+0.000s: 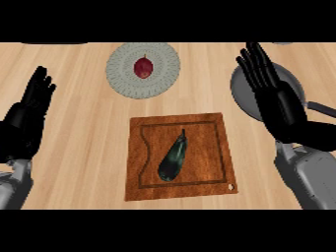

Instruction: Pick the eggplant from the cutting board and place it in the pan

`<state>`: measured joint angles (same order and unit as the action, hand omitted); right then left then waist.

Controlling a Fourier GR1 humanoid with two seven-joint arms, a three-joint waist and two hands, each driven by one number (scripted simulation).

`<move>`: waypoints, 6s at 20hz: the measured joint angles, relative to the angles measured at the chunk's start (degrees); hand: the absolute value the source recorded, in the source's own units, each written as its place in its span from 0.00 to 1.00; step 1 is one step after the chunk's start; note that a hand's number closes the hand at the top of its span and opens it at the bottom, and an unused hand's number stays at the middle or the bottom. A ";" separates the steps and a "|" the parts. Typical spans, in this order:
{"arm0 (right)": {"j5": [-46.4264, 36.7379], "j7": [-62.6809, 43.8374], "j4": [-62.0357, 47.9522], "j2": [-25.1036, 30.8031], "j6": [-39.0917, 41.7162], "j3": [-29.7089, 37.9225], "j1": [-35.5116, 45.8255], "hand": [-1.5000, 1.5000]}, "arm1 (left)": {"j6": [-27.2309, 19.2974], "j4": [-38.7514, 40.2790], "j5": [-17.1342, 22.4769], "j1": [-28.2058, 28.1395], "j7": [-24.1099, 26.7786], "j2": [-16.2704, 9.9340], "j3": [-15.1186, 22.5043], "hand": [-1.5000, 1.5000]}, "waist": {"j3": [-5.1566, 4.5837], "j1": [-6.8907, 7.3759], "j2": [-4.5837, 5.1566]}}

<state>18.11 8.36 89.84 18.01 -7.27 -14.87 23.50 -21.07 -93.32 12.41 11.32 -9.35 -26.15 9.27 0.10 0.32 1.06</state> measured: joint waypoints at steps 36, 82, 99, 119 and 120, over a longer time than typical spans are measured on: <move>-15.92 -49.54 13.17 18.52 7.75 -4.53 1.40 0.00 | 7.63 10.99 -0.69 2.33 7.39 5.80 -3.56 0.50 | -0.17 0.06 -1.05; -38.34 -53.00 -11.54 -15.15 25.02 -7.74 4.33 0.00 | 13.64 10.84 -9.18 2.46 5.79 13.16 -11.29 0.50 | -0.10 -0.22 -1.04; -42.67 -52.91 -21.29 -17.86 28.27 -9.56 6.19 0.00 | 16.85 10.12 -9.75 2.36 5.24 13.36 -14.42 0.50 | -0.10 -0.09 -1.05; -41.69 -40.93 -33.91 -16.30 23.94 -16.12 10.47 1.00 | 17.68 9.48 -11.47 2.42 5.07 14.77 -14.95 0.50 | -0.61 -0.23 -1.70; -41.56 -40.67 -34.16 -16.17 23.22 -16.75 10.65 1.00 | 17.62 9.72 -11.67 2.58 5.04 14.98 -14.77 0.50 | -0.63 -0.24 -1.73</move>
<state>-23.45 -32.31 55.68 1.84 15.95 -31.62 34.14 -3.45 -83.60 0.74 13.90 -4.30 -11.17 -5.50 -0.54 0.08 -0.68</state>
